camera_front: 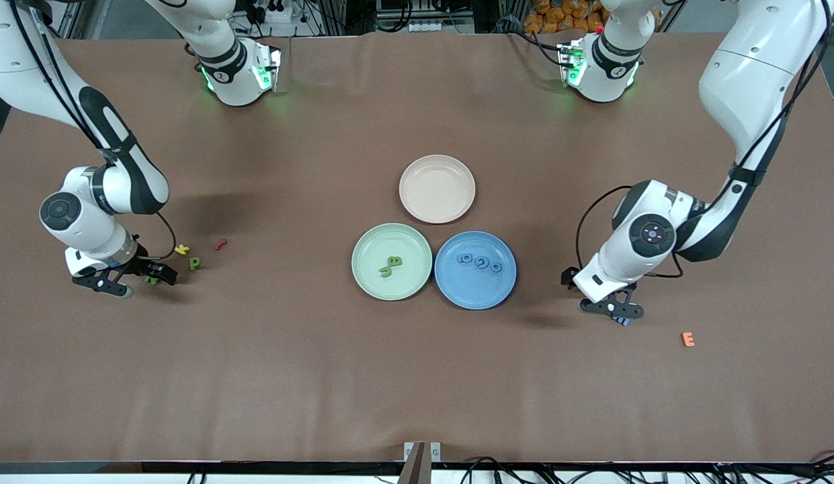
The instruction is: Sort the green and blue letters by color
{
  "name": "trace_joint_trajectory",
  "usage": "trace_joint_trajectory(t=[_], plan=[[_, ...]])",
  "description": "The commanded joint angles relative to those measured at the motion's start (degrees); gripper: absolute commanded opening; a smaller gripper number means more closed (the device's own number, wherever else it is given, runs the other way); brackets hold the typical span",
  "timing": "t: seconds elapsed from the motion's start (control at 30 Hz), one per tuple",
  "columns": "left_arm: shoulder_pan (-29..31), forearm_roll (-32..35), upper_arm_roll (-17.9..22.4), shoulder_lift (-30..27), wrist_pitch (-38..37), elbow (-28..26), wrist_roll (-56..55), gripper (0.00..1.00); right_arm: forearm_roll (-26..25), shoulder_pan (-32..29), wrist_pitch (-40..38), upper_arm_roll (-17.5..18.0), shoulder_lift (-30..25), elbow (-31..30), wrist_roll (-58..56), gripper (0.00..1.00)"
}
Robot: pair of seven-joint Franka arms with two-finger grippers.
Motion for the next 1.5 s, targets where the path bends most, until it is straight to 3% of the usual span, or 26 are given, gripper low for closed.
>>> trace_joint_trajectory(t=[0.0,0.1,0.2,0.37,0.47,0.57,0.93,1.17,1.2,1.33,1.47], plan=[[1.81,1.44,0.85,0.99,-0.36,0.67,9.95,1.0,-0.57,-1.5,0.91,0.55,-1.81,-2.15,0.62,0.98],[2.69,1.44,1.11,1.78,-0.36,1.73,15.57,1.0,-0.57,-1.59,0.91,0.55,-1.81,-2.15,0.44,0.66],[3.39,1.44,2.34,3.01,-0.36,3.48,20.67,1.0,-0.57,-1.59,0.91,0.55,-1.81,-2.06,0.44,0.42],[3.66,0.65,3.22,6.0,-0.27,7.7,27.44,1.0,-0.57,-1.68,1.08,0.55,-1.72,-1.89,0.44,0.15],[3.57,0.56,3.22,8.2,-0.27,10.16,27.8,1.0,-0.48,-1.68,1.0,0.55,-1.63,-1.8,0.61,0.05],[3.39,0.48,3.22,10.22,-0.27,12.1,27.45,1.0,-0.4,-1.68,1.09,0.55,-1.63,-1.71,0.7,0.0],[2.43,-1.46,3.22,12.6,-0.18,15.0,26.92,1.0,-0.31,-1.5,0.65,0.82,-1.89,-1.27,3.69,0.0],[2.43,-1.63,3.22,12.6,-0.18,15.0,26.92,1.0,-0.13,0.25,-3.21,5.03,-4.7,-0.22,12.81,0.0],[2.43,-1.63,3.22,12.6,-0.09,15.0,26.84,0.97,-0.05,0.69,-4.79,5.47,-4.97,0.48,14.05,0.0],[2.43,-1.72,3.22,12.42,-0.18,15.0,26.75,0.47,3.72,3.5,-9.81,7.32,-5.94,2.59,17.75,0.0],[2.52,-1.72,3.22,12.25,-0.18,14.92,25.18,0.28,11.71,8.59,-10.08,7.5,-6.55,3.91,19.15,0.0]])
